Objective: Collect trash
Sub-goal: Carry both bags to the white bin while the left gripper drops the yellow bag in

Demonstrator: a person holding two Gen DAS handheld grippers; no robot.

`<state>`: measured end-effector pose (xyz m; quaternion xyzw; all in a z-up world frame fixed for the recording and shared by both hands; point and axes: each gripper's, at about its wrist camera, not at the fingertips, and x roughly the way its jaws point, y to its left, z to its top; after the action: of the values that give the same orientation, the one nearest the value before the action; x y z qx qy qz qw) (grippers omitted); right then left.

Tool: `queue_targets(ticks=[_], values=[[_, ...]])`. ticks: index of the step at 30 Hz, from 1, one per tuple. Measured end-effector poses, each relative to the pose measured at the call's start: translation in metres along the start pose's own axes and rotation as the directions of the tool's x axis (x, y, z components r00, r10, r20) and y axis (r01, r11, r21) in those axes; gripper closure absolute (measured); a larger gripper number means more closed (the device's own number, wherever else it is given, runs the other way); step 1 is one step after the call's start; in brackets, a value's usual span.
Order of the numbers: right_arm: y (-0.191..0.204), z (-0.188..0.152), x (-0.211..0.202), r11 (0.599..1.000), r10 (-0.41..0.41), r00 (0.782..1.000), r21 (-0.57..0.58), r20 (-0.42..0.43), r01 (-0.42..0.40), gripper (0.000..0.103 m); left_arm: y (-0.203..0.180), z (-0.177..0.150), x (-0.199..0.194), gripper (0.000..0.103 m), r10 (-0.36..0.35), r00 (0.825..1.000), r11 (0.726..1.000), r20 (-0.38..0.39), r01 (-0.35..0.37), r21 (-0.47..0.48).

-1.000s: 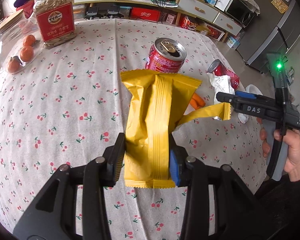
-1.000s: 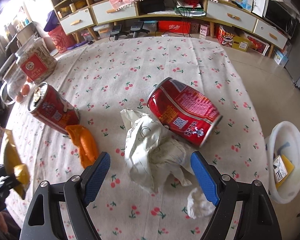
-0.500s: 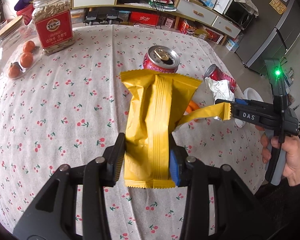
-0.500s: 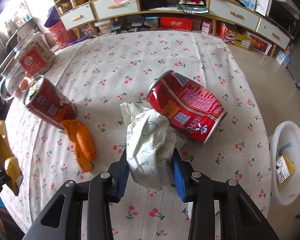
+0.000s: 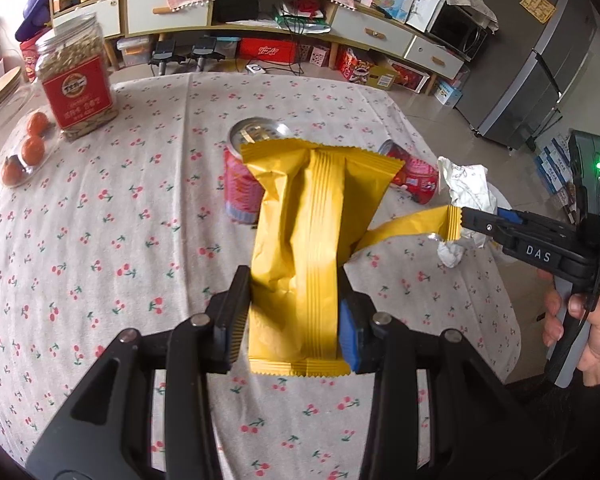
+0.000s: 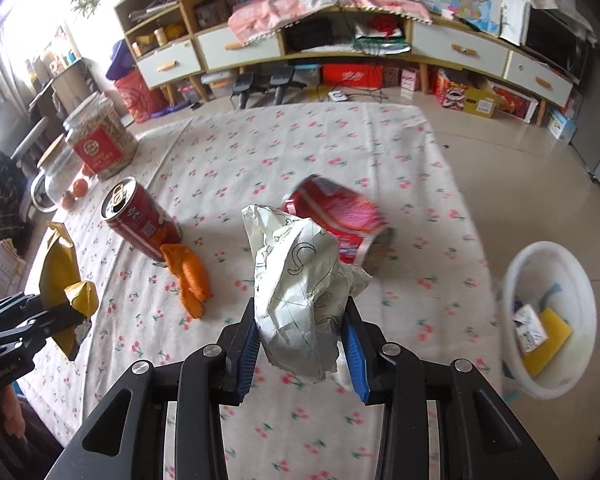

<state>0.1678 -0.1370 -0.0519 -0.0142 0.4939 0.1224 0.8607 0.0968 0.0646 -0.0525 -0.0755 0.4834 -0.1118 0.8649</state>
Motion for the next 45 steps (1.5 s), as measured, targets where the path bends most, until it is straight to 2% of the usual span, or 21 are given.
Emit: queue_targets(ticks=[14, 26, 35, 45], values=[[-0.107, -0.028, -0.047, 0.984, -0.084, 0.995, 0.162, 0.058, 0.074, 0.064, -0.073, 0.021, 0.026, 0.062, -0.039, 0.999, 0.991, -0.012, 0.04, 0.128], [-0.209, -0.072, -0.078, 0.939, -0.156, 0.985, 0.319, 0.068, 0.127, 0.064, -0.159, 0.029, 0.057, 0.062, -0.081, 0.995, 0.971, -0.054, 0.091, 0.221], [-0.268, -0.085, -0.101, 0.895, -0.199, 0.975, 0.422, 0.096, 0.141, 0.064, -0.242, 0.04, 0.095, 0.062, -0.131, 0.986, 0.94, -0.107, 0.157, 0.303], [-0.299, -0.097, -0.104, 0.861, -0.21, 0.974, 0.489, 0.089, 0.141, 0.064, -0.321, 0.059, 0.139, 0.061, -0.15, 0.975, 0.896, -0.161, 0.203, 0.395]])
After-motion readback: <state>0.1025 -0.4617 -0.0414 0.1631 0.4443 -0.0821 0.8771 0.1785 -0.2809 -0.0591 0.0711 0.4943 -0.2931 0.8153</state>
